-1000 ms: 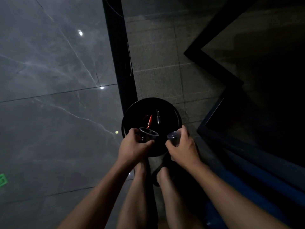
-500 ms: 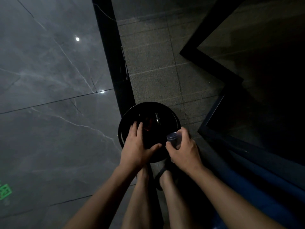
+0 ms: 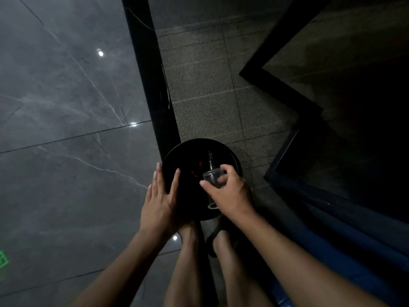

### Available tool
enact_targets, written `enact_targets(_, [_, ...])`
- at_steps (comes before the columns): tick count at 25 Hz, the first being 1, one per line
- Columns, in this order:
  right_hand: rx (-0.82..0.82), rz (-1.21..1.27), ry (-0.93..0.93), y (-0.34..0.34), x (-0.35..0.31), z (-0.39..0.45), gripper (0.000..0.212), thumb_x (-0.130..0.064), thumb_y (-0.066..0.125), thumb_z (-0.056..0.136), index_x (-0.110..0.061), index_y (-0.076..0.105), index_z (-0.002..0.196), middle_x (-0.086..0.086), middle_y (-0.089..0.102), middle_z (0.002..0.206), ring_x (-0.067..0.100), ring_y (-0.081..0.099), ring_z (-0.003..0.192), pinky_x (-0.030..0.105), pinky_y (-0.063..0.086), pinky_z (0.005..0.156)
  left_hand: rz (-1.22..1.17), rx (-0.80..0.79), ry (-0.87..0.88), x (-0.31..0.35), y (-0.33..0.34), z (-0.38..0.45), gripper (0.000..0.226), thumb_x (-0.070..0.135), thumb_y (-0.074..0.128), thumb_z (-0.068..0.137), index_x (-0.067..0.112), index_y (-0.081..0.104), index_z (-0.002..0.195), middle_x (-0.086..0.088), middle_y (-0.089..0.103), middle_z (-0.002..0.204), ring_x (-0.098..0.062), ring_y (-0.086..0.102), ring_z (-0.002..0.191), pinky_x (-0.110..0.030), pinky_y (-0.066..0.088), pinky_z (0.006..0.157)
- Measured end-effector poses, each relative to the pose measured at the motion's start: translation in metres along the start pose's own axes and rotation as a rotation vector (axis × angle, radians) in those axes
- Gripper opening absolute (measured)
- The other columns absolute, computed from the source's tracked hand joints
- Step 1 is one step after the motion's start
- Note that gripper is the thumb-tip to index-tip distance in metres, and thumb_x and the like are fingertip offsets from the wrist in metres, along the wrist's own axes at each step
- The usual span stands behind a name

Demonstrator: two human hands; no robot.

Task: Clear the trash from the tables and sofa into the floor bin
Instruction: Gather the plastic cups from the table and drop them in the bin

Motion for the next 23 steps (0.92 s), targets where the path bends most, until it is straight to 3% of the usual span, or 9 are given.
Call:
enact_targets(2, [0.056, 0.026, -0.025, 0.002, -0.012, 0.003, 0.065, -0.042, 0.081, 0.072, -0.017, 0.054, 0.125, -0.003, 0.063, 0.1, 0.017, 0.062, 0.095, 0.021, 0.044, 0.08, 0.018, 0.006, -0.015, 0.0, 0.002, 0.002, 0.114, 0.068, 0.048, 0.07, 0.028, -0.018, 0.154, -0.023, -0.033, 0.155, -0.039, -0.005, 0.151, -0.046, 0.018, 0.123])
enact_targets(5, [0.123, 0.072, -0.036, 0.006, -0.024, 0.006, 0.071, -0.044, 0.081, 0.071, -0.017, 0.051, 0.129, 0.006, 0.062, 0.115, 0.024, 0.06, 0.107, 0.035, 0.048, 0.094, 0.065, 0.021, -0.023, -0.001, 0.004, 0.003, 0.115, 0.06, 0.061, 0.078, 0.027, -0.02, 0.153, -0.021, -0.039, 0.153, -0.036, -0.011, 0.151, -0.046, 0.013, 0.124])
enact_targets(8, [0.02, 0.005, -0.014, 0.012, -0.027, 0.002, 0.098, -0.048, 0.079, 0.073, -0.011, 0.031, 0.15, 0.014, 0.048, 0.145, 0.028, 0.045, 0.134, 0.031, 0.035, 0.109, 0.099, -0.004, -0.04, 0.001, 0.002, 0.001, 0.122, 0.062, 0.066, 0.076, 0.026, -0.022, 0.153, -0.019, -0.042, 0.152, -0.035, -0.012, 0.151, -0.046, 0.011, 0.124])
enact_targets(12, [-0.095, -0.092, 0.029, 0.006, -0.018, -0.011, 0.095, -0.043, 0.072, 0.082, -0.011, 0.019, 0.154, 0.018, 0.042, 0.15, 0.03, 0.039, 0.139, 0.029, 0.032, 0.11, 0.082, -0.132, -0.044, 0.0, -0.009, 0.002, 0.126, 0.065, 0.069, 0.072, 0.025, -0.018, 0.154, -0.019, -0.034, 0.156, -0.034, -0.008, 0.152, -0.046, 0.013, 0.123])
enact_targets(15, [-0.154, -0.153, 0.007, -0.012, -0.019, -0.033, 0.083, -0.039, 0.069, 0.084, -0.013, 0.028, 0.151, 0.018, 0.046, 0.145, 0.031, 0.043, 0.135, 0.03, 0.035, 0.109, 0.06, -0.182, -0.061, 0.003, -0.039, -0.003, 0.116, 0.054, 0.071, 0.077, 0.022, -0.009, 0.156, -0.016, -0.016, 0.163, -0.034, -0.001, 0.152, -0.048, 0.021, 0.121])
enact_targets(17, [-0.202, -0.207, -0.001, -0.029, -0.022, -0.052, 0.077, -0.039, 0.068, 0.085, -0.014, 0.032, 0.148, 0.019, 0.048, 0.142, 0.032, 0.045, 0.132, 0.033, 0.037, 0.109, 0.04, -0.161, -0.078, 0.01, -0.065, -0.012, 0.102, 0.049, 0.069, 0.079, 0.018, 0.008, 0.155, -0.018, 0.008, 0.162, -0.036, 0.02, 0.148, -0.048, 0.036, 0.112])
enact_targets(20, [-0.246, -0.301, -0.02, -0.057, -0.031, -0.081, 0.071, -0.041, 0.063, 0.086, -0.017, 0.033, 0.146, 0.019, 0.051, 0.137, 0.034, 0.047, 0.128, 0.04, 0.042, 0.107, 0.016, -0.162, -0.075, 0.026, -0.104, -0.031, 0.07, 0.047, 0.065, 0.083, 0.017, 0.037, 0.139, -0.014, 0.044, 0.135, -0.034, 0.052, 0.12, -0.045, 0.052, 0.091])
enact_targets(23, [-0.233, -0.292, -0.005, -0.094, -0.048, -0.115, 0.066, -0.042, 0.061, 0.086, -0.018, 0.036, 0.143, 0.018, 0.054, 0.134, 0.034, 0.05, 0.125, 0.041, 0.045, 0.104, 0.037, -0.193, -0.016, 0.05, -0.145, -0.065, 0.057, 0.049, 0.059, 0.085, 0.019, 0.047, 0.133, -0.011, 0.052, 0.123, -0.033, 0.058, 0.111, -0.045, 0.054, 0.085])
Point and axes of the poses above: each hand's wrist, its own z-axis towards the middle knuckle, its own y-axis out of the palm, x = y × z, the point moved 5 cm from there along z, towards the middle knuckle
